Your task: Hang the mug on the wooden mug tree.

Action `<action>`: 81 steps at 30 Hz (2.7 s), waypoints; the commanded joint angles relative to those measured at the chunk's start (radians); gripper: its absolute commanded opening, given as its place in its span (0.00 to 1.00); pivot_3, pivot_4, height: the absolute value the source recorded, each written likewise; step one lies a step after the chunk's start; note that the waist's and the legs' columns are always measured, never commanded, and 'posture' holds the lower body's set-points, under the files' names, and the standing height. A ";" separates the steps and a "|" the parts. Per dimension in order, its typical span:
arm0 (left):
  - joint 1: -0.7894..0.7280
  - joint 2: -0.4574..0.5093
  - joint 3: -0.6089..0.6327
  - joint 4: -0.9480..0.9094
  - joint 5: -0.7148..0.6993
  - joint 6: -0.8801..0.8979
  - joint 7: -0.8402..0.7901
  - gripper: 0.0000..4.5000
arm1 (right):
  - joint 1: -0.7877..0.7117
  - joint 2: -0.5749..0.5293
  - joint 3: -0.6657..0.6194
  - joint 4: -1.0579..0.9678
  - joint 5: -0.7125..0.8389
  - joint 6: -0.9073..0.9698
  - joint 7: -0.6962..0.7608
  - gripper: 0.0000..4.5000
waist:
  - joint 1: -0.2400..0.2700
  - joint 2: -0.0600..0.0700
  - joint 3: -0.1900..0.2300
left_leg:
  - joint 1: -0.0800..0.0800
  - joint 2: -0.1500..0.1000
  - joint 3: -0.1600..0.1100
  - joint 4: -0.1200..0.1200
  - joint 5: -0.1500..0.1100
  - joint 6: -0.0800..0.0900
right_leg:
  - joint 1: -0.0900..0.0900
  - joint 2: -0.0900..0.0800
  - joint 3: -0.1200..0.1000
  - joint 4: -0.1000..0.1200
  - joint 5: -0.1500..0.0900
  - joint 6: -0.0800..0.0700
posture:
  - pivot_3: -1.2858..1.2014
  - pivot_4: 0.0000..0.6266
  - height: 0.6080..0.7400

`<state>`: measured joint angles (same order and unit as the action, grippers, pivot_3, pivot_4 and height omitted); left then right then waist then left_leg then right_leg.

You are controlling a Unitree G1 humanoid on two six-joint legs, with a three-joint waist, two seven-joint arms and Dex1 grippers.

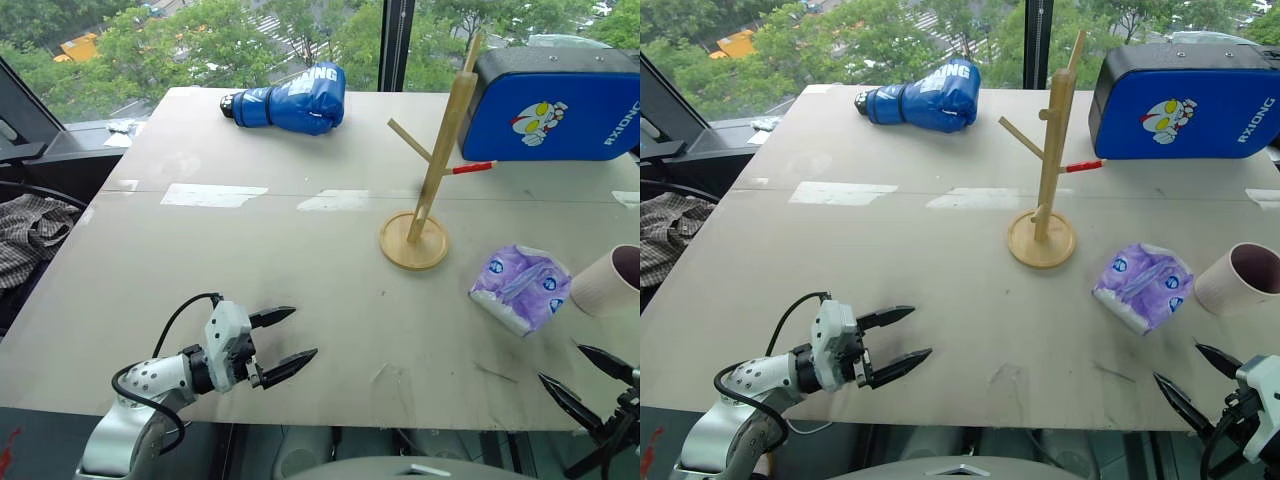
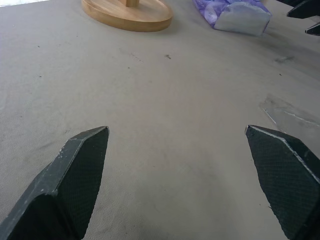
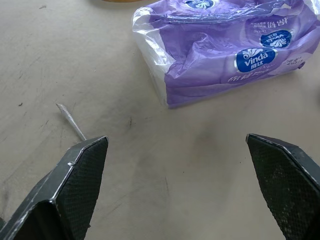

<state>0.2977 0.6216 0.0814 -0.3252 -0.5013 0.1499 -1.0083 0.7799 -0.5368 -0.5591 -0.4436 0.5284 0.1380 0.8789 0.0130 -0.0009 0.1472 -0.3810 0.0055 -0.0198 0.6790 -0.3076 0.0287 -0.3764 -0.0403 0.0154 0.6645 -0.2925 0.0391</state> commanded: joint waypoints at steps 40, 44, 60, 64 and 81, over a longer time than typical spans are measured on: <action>-0.217 0.030 -0.064 -0.172 -0.153 0.064 -0.139 1.00 | -0.433 -0.143 0.226 -0.014 0.080 0.450 -0.345 0.04 | -0.018 0.000 -0.006 | 0.001 0.000 0.000 -0.003 0.001 0.000 | 0.001 0.004 0.001 -0.001 0.000 0.000 | 0.52 0.24 1.00; -0.215 0.014 -0.095 -0.191 -0.130 0.060 -0.119 1.00 | -0.365 -0.115 0.106 -0.095 0.257 0.359 -0.128 0.00 | -0.007 0.000 -0.006 | 0.001 0.000 0.000 -0.003 0.001 0.000 | 0.001 0.004 0.001 -0.002 0.000 0.000 | 0.52 0.24 1.00; -0.371 -0.042 -0.134 -0.164 -0.186 0.098 -0.090 1.00 | -0.559 -0.208 -0.511 0.146 0.804 0.365 -0.572 0.00 | -0.001 0.001 -0.005 | 0.001 -0.001 0.001 -0.002 0.000 0.000 | 0.002 0.006 0.002 -0.001 0.000 0.000 | 0.52 0.24 1.00; -0.397 -0.051 -0.135 -0.150 -0.184 0.101 -0.090 1.00 | -0.567 -0.266 -0.492 0.347 0.553 0.362 -0.747 0.00 | 0.000 0.001 -0.005 | 0.001 0.000 0.003 -0.002 0.001 0.000 | 0.002 0.006 0.003 -0.002 0.000 0.000 | 0.52 0.24 1.00; -0.402 -0.084 -0.146 -0.170 -0.185 0.105 -0.061 1.00 | -0.562 -0.301 -0.238 0.601 0.198 0.525 -0.687 0.47 | -0.022 0.008 -0.007 | 0.002 0.001 0.010 -0.003 0.001 0.000 | 0.000 0.010 0.010 -0.001 0.000 0.001 | 0.52 0.24 1.00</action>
<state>-0.0909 0.5403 -0.0715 -0.4622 -0.6694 0.2570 -1.0696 0.1851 -0.7975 -0.7962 0.1994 0.7823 0.7005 0.1412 -0.0094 0.0067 0.1401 -0.3791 0.0060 -0.0101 0.6758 -0.3070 0.0288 -0.3763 -0.0306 0.0252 0.6633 -0.2923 0.0398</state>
